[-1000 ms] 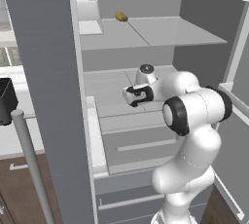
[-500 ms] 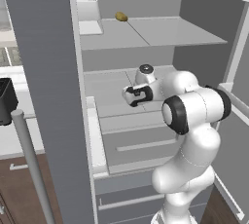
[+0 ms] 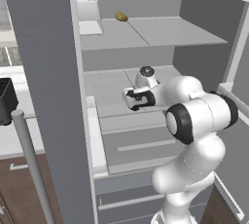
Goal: Take the strawberry from the fridge and place it on top of the pancake, located on the dining counter.
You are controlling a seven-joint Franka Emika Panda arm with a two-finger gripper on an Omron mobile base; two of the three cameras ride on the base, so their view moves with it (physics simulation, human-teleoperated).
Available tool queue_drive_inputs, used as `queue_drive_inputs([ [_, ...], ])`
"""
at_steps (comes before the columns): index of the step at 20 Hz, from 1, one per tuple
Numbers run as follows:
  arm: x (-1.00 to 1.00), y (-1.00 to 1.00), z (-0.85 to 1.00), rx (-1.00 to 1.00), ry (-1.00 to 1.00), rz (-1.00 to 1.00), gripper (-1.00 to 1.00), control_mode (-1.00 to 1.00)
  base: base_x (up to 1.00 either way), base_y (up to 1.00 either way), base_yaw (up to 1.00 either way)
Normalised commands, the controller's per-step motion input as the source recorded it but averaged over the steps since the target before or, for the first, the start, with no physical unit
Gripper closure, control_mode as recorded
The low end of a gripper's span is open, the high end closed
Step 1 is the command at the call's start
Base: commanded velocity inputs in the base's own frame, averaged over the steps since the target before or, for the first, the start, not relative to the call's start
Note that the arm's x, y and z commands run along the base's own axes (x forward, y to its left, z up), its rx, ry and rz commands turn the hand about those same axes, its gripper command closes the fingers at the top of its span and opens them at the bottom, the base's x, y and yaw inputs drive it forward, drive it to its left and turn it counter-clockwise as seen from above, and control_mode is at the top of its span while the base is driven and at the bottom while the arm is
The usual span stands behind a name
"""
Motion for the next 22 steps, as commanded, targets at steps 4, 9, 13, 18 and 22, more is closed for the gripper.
queue_drive_inputs([
  [4,-0.98,0.00,0.40,0.01,-0.10,-0.02,1.00,-1.00,0.00,0.00,0.00],
  [9,-0.68,0.00,0.86,0.10,0.00,-0.04,1.00,-1.00,0.00,0.00,0.00],
  [13,-0.74,0.00,0.48,0.08,0.00,-0.06,1.00,-1.00,0.00,0.00,0.00],
  [18,-0.97,0.00,0.44,0.06,0.04,-0.06,1.00,-1.00,0.00,0.00,0.00],
  [22,-0.96,0.00,0.53,0.05,0.06,-0.04,1.00,-1.00,0.00,0.00,0.00],
])
